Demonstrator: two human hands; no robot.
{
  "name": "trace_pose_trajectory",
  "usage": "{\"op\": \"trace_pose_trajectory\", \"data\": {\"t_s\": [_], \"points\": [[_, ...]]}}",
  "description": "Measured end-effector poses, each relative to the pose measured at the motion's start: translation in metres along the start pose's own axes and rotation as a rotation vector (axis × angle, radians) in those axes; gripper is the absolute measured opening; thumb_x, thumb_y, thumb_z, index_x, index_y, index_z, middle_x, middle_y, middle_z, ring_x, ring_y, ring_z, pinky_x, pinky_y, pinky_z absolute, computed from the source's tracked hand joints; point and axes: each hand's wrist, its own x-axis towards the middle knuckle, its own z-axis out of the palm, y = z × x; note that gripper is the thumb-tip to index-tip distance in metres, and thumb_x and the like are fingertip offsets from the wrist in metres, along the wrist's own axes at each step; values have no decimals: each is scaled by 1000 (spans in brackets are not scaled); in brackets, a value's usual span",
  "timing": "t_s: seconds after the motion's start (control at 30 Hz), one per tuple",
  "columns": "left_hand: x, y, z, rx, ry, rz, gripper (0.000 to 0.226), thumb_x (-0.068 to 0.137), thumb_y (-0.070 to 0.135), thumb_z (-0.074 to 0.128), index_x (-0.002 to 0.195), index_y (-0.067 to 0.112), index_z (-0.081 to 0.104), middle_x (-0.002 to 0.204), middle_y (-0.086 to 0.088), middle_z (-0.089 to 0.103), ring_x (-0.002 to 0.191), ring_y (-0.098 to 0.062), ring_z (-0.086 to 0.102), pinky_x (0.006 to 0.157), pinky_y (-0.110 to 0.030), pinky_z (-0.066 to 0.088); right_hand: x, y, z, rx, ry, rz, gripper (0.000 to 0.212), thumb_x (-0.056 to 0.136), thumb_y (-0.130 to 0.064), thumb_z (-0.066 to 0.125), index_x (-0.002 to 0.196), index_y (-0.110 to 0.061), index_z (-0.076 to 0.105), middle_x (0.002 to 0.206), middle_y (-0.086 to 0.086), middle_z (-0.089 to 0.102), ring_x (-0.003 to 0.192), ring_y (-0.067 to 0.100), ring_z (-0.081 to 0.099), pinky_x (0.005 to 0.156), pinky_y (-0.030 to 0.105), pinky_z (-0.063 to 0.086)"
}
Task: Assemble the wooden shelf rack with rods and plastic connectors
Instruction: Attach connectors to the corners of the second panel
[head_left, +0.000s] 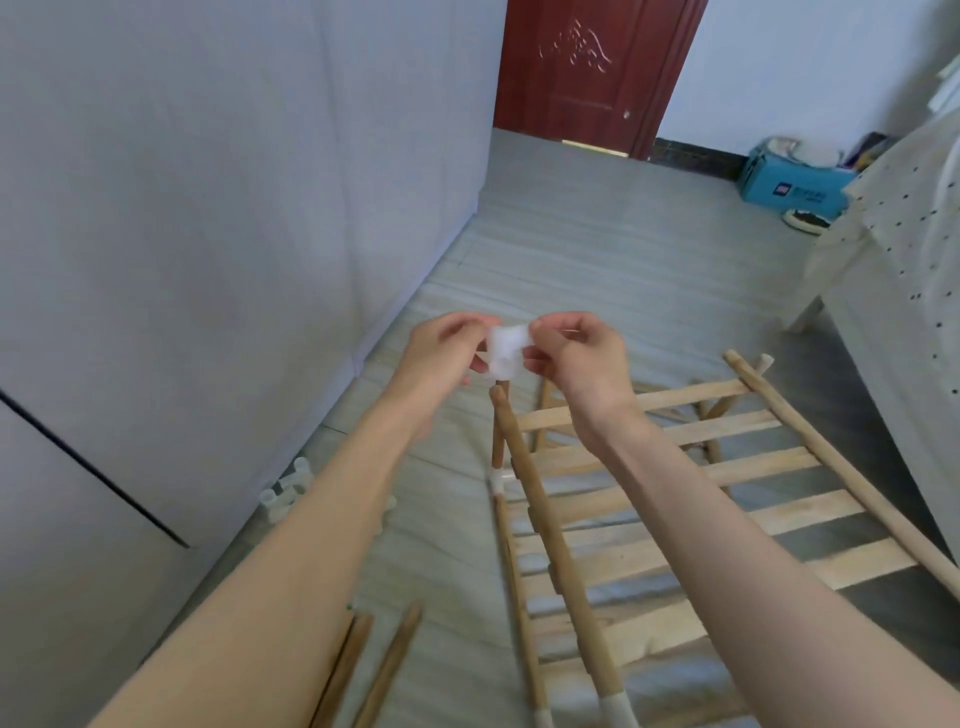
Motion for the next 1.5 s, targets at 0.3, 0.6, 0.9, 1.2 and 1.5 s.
{"op": "trace_pose_trajectory", "data": {"t_s": [0.3,0.6,0.9,1.2,1.5], "points": [[34,-9,-7,-2,-477,-25,18,94,18,53,107,25,64,90,6,69,81,-11,60,66,-18,44,25,19,-17,229,26,84,6,87,-2,60,83,-6,61,72,9,61,62,14,57,59,18,49],[52,-35,24,-254,37,42,6,92,13,57,95,18,58,92,-2,63,77,-9,59,69,-20,47,26,43,-31,-485,11,-66,12,89,-19,60,96,-12,68,94,0,67,90,15,62,85,31,49],[51,-82,14,-451,174,-41,10,92,10,55,99,18,56,100,-5,62,91,-15,62,81,-25,50,10,89,-22,-1163,-268,-179,46,86,-49,55,126,-28,49,126,-6,54,127,18,31,95,42,25],[48,-92,13,-390,97,-67,16,98,17,45,103,24,58,111,-4,61,99,-20,60,79,-24,45,22,94,-16,-1289,-280,-182,26,88,-44,45,96,-21,54,110,-6,55,118,18,37,90,45,26],[62,-93,28,-368,269,-13,29,100,27,41,120,8,50,97,-3,64,62,-5,61,60,-21,38,28,95,-21,-1198,-254,-245,31,84,-47,51,98,-22,62,97,-7,60,108,18,41,80,38,20]]}}
